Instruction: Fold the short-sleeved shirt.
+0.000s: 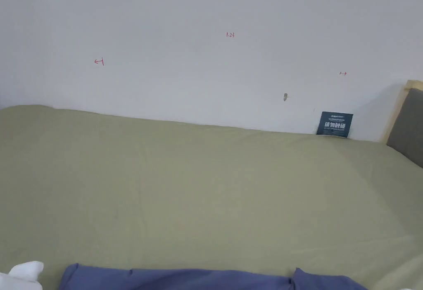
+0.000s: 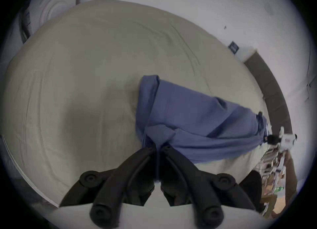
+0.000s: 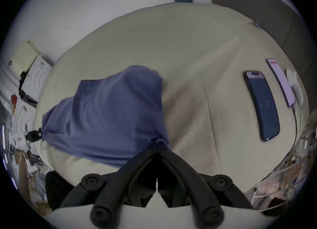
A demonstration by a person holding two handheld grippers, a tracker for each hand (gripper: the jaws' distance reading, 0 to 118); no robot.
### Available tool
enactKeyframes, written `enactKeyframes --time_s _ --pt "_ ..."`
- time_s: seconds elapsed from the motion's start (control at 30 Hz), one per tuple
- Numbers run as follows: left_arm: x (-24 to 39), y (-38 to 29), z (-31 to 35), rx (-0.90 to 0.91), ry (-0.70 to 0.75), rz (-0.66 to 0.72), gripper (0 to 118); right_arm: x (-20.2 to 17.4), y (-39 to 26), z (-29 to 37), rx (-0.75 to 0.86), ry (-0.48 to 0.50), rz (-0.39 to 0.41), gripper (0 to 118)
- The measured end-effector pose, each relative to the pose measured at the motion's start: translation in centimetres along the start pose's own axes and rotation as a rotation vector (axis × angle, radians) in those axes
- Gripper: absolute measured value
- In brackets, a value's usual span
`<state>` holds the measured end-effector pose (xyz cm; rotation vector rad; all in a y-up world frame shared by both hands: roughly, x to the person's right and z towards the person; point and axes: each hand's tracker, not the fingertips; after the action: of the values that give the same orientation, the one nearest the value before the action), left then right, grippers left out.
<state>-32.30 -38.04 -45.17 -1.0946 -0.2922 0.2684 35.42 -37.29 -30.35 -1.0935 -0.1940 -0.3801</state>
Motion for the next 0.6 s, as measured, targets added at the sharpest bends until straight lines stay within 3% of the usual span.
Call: enactKeyframes --time_s 0.07,0.1,0.17,0.2,0.23,0.3,0.37,0.43,0.47,0.5,0.53,0.57,0.6 --pt "0.8 0.4 0.2 -0.012 0.014 -0.008 7 0.0 0.2 -0.4 0.019 -0.002 0.005 1" --pt "1.1 0.7 0.2 -0.021 0.026 -0.026 17 -0.4 0.5 -0.5 0.016 -0.01 0.035 8" --pt "2.4 1.0 1.3 -0.036 0.05 -0.091 79 -1.5 1.3 0.0 -0.021 -0.069 0.111 71" --pt "2.9 1.3 1.9 -0.035 0.07 -0.117 98 -2.2 1.5 1.0 -0.043 -0.141 0.159 95" --pt "3.3 1.6 2.7 -0.034 0.089 -0.124 101 -2.9 1.8 1.7 -0.058 -0.208 0.209 94" --pt "3.9 1.9 4.6 -0.007 0.078 -0.13 100 -4.5 2.2 3.9 0.02 -0.27 0.289 90" --pt "4.6 2.2 6.2 0.03 0.083 -0.129 100 -6.0 2.3 5.8 0.083 -0.26 0.289 89" --pt "5.2 2.1 7.7 0.096 0.103 -0.126 96 -7.6 2.6 6.9 0.131 -0.163 0.236 90" --pt "5.6 1.9 8.3 0.126 0.094 -0.129 89 -8.5 2.0 7.7 0.153 -0.095 0.222 90" --pt "6.0 1.6 8.7 0.158 0.086 -0.13 75 -9.4 1.9 7.8 0.164 -0.036 0.21 89" --pt "6.3 1.3 8.9 0.172 0.091 -0.129 46 -10.3 1.7 7.7 0.166 -0.006 0.206 85" --pt "6.5 1.1 8.9 0.177 0.096 -0.135 21 -11.2 1.5 7.6 0.177 0.001 0.207 74" --pt "6.8 0.8 8.8 0.187 0.123 -0.148 13 -12.5 0.4 8.2 0.183 -0.008 0.224 52"
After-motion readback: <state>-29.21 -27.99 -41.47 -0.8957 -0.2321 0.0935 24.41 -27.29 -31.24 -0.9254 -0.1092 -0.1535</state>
